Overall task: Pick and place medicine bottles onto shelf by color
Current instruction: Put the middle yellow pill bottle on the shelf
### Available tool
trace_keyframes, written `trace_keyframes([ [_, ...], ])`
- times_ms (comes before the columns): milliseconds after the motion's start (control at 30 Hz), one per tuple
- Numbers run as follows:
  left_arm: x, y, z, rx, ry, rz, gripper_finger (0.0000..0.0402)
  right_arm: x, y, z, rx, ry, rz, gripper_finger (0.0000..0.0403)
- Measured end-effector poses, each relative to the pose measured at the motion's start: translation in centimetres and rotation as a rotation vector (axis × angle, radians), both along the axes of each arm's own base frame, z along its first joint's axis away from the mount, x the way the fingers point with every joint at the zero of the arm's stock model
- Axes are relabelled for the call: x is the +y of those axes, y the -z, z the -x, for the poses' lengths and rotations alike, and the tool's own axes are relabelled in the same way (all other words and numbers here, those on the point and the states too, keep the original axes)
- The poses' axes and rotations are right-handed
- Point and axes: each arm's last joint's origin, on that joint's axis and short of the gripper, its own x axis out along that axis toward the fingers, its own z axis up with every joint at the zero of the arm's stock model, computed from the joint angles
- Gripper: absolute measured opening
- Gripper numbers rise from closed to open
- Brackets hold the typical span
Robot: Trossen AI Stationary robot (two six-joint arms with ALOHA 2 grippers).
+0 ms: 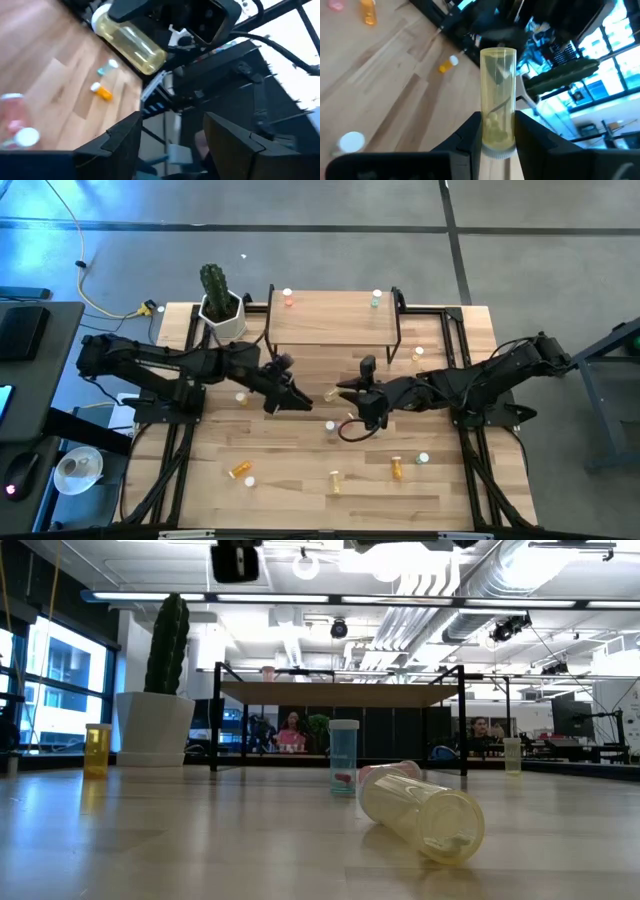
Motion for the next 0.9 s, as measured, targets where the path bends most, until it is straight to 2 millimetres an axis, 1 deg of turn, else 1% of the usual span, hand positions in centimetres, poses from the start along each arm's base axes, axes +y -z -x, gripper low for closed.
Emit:
trace_keyframes([
  [133,1.2,1.4,-1.3,0.035,0.050,0.085,0.0204,0.0,0.0,0.0,0.005,-0.007,0.020,0.0083],
  [333,2.9,1.5,-2.7,0.028,0.076,0.141,0.0204,-0.1,0.3,0.1,0.041,0.003,0.036,0.0083],
  [400,3.2,1.2,-3.1,0.017,0.070,0.150,0.0204,-0.1,0.5,0.2,0.058,0.010,0.044,0.0083],
  [500,3.8,0.6,-3.2,-0.003,0.065,0.160,0.0204,-0.1,0.6,0.3,0.066,0.015,0.049,0.0083],
  [733,5.0,0.4,-3.0,-0.001,0.032,0.196,0.0204,-0.2,0.7,0.3,0.091,-0.002,0.093,0.0083],
  [900,5.2,2.1,-3.9,0.068,0.087,0.258,0.0204,-0.1,0.7,0.3,0.085,-0.010,0.096,0.0083],
])
